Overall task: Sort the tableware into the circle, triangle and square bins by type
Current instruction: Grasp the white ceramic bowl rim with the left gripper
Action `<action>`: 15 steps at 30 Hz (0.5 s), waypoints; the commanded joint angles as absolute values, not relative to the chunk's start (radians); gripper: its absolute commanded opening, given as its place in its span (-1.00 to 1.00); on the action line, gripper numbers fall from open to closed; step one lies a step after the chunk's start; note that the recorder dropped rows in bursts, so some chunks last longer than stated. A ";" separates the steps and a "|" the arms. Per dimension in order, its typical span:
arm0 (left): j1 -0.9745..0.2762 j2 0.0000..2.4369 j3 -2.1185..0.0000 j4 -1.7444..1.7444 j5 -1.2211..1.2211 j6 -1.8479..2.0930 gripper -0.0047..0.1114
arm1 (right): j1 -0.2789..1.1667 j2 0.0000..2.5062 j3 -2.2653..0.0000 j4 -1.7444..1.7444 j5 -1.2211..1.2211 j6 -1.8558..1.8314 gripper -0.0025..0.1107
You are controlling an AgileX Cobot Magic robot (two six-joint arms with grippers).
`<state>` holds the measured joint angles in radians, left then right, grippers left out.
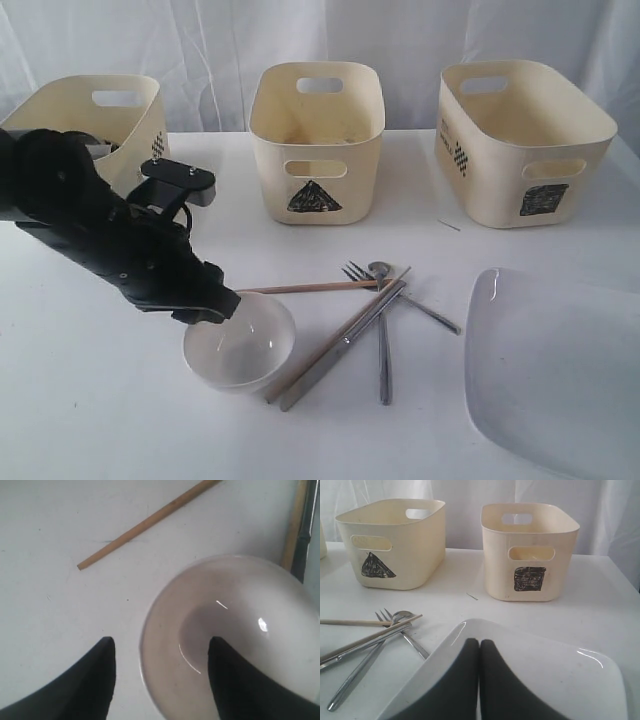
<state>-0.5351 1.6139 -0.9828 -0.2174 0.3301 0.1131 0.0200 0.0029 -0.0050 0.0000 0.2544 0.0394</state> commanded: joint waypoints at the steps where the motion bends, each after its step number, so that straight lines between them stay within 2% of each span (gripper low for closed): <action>1: -0.541 1.643 -0.978 -0.224 0.351 0.116 0.10 | 0.023 0.000 0.000 0.000 0.246 0.041 -0.96; 6: -0.541 1.724 -0.978 -0.224 0.351 0.120 0.04 | 0.023 0.000 0.000 0.000 0.246 0.041 -0.96; 10: -0.541 1.749 -0.990 -0.167 0.363 0.120 -0.58 | 0.023 0.000 0.000 0.000 0.246 0.041 -0.96; 11: -0.541 1.728 -1.018 -0.103 0.400 0.120 -0.92 | 0.023 0.000 0.000 0.000 0.246 0.041 -0.96; 15: -0.510 1.583 -1.202 0.239 0.543 -0.013 -0.91 | 0.023 0.000 0.000 0.000 0.246 0.041 -0.96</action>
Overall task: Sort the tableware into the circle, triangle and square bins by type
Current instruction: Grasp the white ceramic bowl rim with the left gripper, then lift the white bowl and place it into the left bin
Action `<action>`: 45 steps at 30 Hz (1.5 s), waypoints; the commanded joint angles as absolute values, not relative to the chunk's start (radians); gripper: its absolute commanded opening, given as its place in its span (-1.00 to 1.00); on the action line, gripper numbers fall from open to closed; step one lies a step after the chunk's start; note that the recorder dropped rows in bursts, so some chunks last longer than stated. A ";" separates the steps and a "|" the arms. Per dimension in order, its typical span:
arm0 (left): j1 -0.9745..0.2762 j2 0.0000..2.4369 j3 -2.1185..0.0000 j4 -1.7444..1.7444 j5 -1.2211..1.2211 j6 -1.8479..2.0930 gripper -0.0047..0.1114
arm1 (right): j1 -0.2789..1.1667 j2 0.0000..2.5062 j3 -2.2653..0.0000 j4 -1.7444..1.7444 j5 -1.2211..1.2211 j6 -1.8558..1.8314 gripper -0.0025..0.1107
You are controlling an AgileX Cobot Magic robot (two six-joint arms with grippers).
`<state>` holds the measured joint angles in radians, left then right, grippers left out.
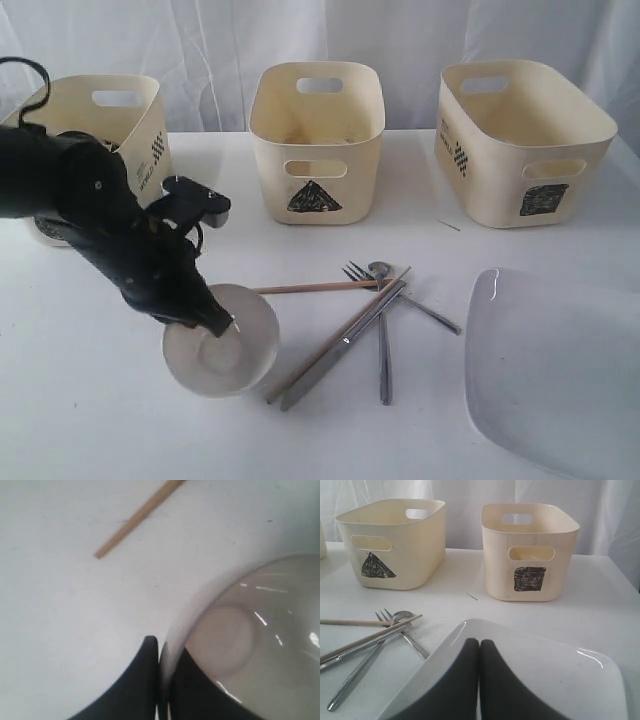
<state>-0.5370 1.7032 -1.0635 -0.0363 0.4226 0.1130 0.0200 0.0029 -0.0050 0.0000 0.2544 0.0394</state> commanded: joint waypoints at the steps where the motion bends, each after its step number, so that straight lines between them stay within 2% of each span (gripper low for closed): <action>1: -0.493 1.557 -1.241 0.292 0.543 -0.044 -0.91 | 0.023 0.000 0.000 0.000 0.246 0.041 -0.96; 4: -0.325 1.528 -1.432 0.340 0.483 -0.102 -0.92 | 0.023 0.000 0.000 0.000 0.246 0.041 -0.96; 8: -0.152 1.617 -1.581 0.295 0.339 -0.113 -0.92 | 0.023 0.000 0.000 0.000 0.246 0.041 -0.96; 12: -0.067 1.776 -1.699 0.290 0.274 -0.142 -0.92 | 0.023 0.000 0.000 0.000 0.246 0.041 -0.96; 22: -0.048 2.028 -1.786 0.243 0.175 -0.147 -0.92 | 0.023 0.000 0.000 0.000 0.246 0.041 -0.96; 31: -0.044 1.954 -1.786 0.202 0.212 -0.149 -0.90 | 0.023 0.000 0.000 0.000 0.246 0.041 -0.96; 34: -0.044 1.957 -1.786 0.176 0.209 -0.149 -0.63 | 0.023 0.000 0.000 0.000 0.246 0.066 -0.96; 35: -0.044 1.964 -1.786 0.174 0.209 -0.149 -0.45 | 0.023 0.000 0.000 0.000 0.246 0.070 -0.96; 38: -0.044 1.980 -1.786 0.174 0.205 -0.149 -0.14 | 0.023 0.000 0.000 0.000 0.246 0.060 -0.96; 42: -0.044 1.981 -1.786 0.172 0.209 -0.149 -0.20 | 0.023 0.000 0.000 0.000 0.246 0.060 -0.96; 45: -0.044 1.950 -1.786 0.157 0.262 -0.149 -0.38 | 0.023 0.000 0.000 0.000 0.246 0.060 -0.96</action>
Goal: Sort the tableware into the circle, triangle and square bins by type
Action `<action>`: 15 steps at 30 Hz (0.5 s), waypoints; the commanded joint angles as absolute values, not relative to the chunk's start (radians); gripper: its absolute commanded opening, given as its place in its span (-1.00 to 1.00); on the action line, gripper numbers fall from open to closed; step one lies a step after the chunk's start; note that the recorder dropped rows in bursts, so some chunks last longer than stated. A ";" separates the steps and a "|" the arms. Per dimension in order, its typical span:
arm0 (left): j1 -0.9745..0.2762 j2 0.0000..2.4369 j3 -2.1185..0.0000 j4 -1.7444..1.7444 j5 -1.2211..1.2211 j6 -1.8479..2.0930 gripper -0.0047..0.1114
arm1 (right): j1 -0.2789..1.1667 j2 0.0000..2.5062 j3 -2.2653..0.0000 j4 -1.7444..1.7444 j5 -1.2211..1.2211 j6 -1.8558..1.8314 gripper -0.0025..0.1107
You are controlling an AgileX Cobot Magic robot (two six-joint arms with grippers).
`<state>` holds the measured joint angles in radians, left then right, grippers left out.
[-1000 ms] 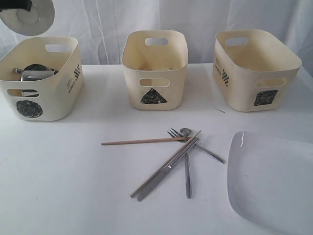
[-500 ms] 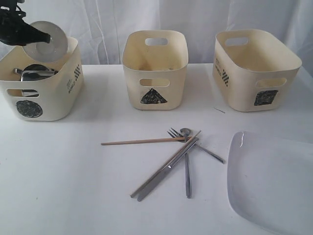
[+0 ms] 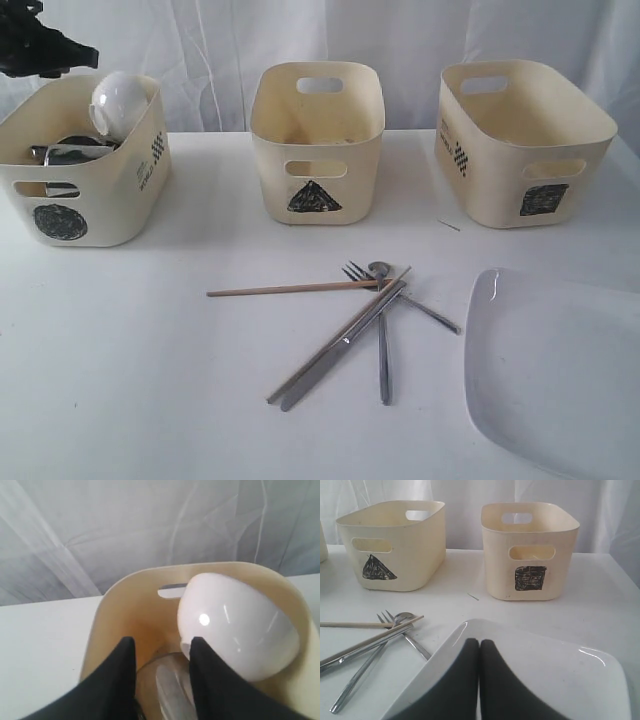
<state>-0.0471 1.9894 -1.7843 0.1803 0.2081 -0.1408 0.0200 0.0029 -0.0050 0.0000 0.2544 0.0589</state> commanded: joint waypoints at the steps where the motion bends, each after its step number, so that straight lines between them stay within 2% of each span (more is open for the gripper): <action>1: -0.044 1.931 -1.779 0.154 0.282 -0.149 -0.44 | 0.023 0.000 0.000 0.000 0.246 0.060 -0.96; 6: -0.044 1.789 -1.658 0.154 0.262 -0.136 -0.58 | 0.023 0.000 0.000 0.000 0.246 0.060 -0.96; 9: -0.044 1.661 -1.514 0.154 0.213 -0.136 -0.67 | 0.023 0.000 0.000 0.000 0.246 0.060 -0.96; 13: -0.044 1.473 -1.308 0.130 0.160 -0.136 -0.92 | 0.023 0.000 0.000 0.000 0.246 0.060 -0.96; 15: -0.044 1.363 -1.198 0.111 0.138 -0.136 -0.92 | 0.023 0.000 0.000 0.000 0.246 0.060 -0.96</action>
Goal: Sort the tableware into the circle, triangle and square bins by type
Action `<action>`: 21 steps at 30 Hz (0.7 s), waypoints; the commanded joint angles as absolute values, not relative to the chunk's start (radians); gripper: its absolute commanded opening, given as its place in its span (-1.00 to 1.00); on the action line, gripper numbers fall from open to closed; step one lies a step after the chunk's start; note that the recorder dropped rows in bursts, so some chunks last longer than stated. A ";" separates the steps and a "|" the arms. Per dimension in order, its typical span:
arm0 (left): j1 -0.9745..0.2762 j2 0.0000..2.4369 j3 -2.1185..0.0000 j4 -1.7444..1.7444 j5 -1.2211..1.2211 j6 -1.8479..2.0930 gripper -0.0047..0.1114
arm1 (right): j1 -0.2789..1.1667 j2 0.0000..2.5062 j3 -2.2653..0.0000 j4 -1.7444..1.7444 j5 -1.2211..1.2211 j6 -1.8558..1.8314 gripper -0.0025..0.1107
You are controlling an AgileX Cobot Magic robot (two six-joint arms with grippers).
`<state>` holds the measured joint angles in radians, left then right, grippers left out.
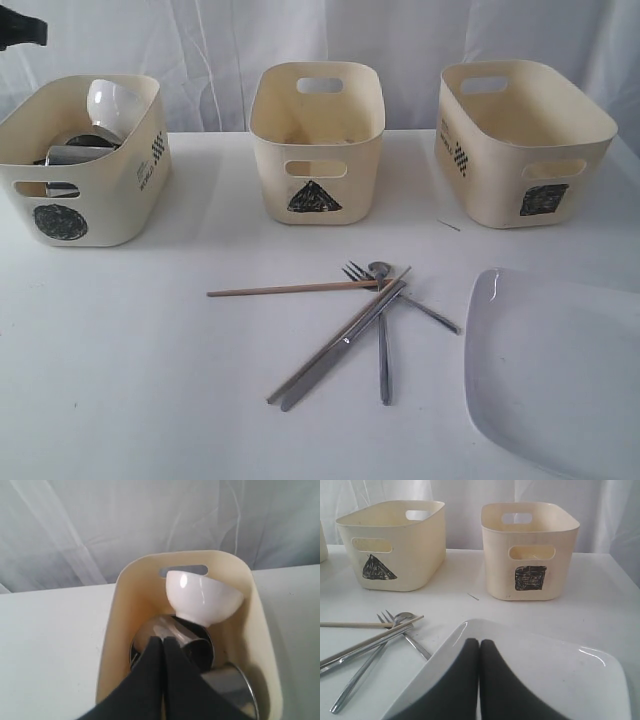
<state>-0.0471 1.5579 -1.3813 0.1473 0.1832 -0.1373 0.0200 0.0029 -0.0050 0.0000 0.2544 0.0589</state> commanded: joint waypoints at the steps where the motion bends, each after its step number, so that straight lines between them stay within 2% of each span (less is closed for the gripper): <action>1: -0.044 1.316 -1.156 0.106 0.129 -0.136 -0.92 | 0.023 0.000 0.000 0.000 0.246 0.060 -0.96; 6: -0.044 1.006 -0.903 0.072 0.093 -0.141 -0.92 | 0.023 0.000 0.000 0.000 0.246 0.060 -0.96; 15: -0.044 0.538 -0.569 0.064 0.141 -0.165 -0.92 | 0.023 0.000 0.000 0.000 0.246 0.060 -0.96; 21: -0.044 0.366 -0.502 0.058 0.362 -0.188 -0.92 | 0.023 0.000 0.000 0.000 0.246 0.060 -0.96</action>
<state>-0.0471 0.4227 -0.5167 0.0691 0.2563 -0.1748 0.0200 0.0029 -0.0050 0.0000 0.2544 0.0589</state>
